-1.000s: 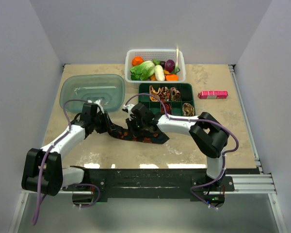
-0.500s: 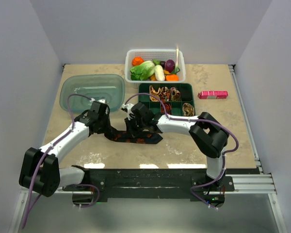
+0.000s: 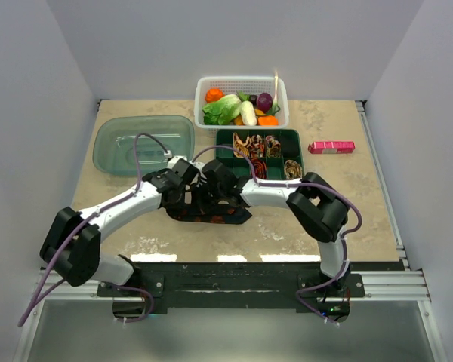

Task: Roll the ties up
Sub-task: Roll the tie at the center of the board.

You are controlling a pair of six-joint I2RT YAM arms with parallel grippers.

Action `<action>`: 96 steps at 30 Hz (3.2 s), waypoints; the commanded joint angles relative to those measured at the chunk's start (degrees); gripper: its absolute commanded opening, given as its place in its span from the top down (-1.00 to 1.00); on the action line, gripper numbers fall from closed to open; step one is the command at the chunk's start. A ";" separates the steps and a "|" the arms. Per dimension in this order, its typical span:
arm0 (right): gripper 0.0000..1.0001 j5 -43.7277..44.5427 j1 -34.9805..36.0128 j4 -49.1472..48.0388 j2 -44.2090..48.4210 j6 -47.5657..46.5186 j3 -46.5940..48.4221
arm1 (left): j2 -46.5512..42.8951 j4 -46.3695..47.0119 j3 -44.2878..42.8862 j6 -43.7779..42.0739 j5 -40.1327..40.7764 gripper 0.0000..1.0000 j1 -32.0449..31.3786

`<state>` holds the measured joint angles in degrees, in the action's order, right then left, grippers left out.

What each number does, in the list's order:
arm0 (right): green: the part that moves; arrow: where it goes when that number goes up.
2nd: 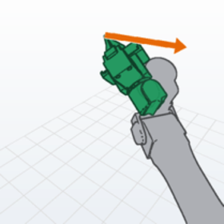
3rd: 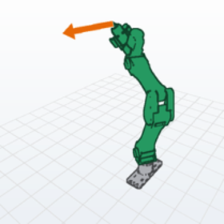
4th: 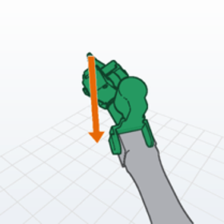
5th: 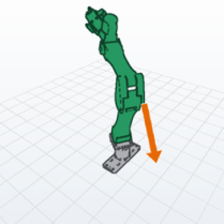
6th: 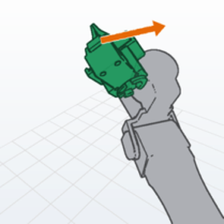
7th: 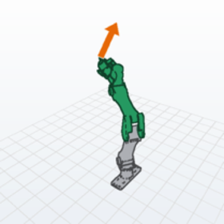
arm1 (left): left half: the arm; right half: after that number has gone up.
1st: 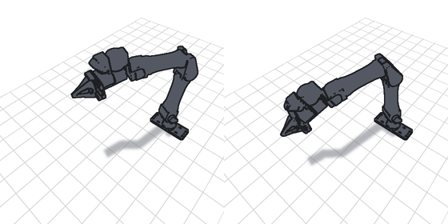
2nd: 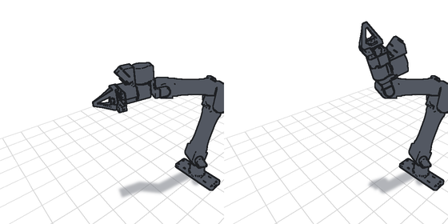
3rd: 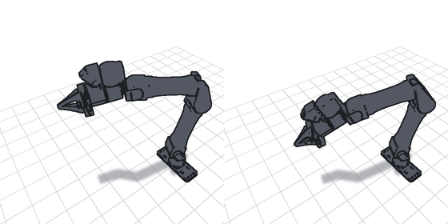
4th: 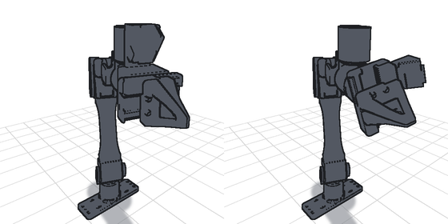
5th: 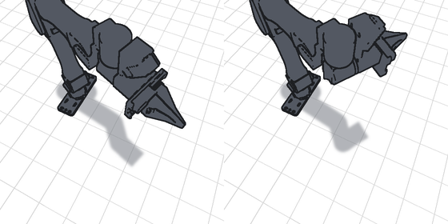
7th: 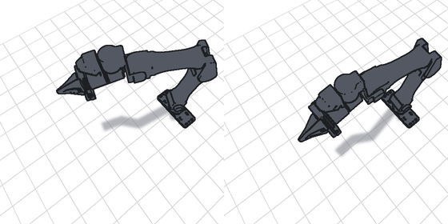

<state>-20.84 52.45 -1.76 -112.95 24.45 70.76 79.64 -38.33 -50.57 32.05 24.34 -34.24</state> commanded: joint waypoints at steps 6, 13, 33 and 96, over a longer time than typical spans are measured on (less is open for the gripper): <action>1.00 -1.49 -0.06 -2.37 0.97 1.57 0.87 | 2.54 -3.51 -4.10 3.02 8.71 1.00 -3.29; 1.00 2.47 -0.41 -0.26 5.01 -0.19 -0.80 | 4.03 -6.58 -5.86 3.63 11.96 1.00 -4.08; 1.00 8.80 -9.55 4.13 13.28 -3.35 -9.76 | 14.58 -13.44 -9.72 9.52 18.55 1.00 -10.58; 1.00 0.80 -2.44 2.99 4.58 -3.53 3.68 | -24.62 36.64 22.69 6.70 -45.24 -0.81 22.27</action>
<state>-18.11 48.95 1.80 -106.67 21.56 71.44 55.77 -10.33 -32.42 36.86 -7.01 -18.37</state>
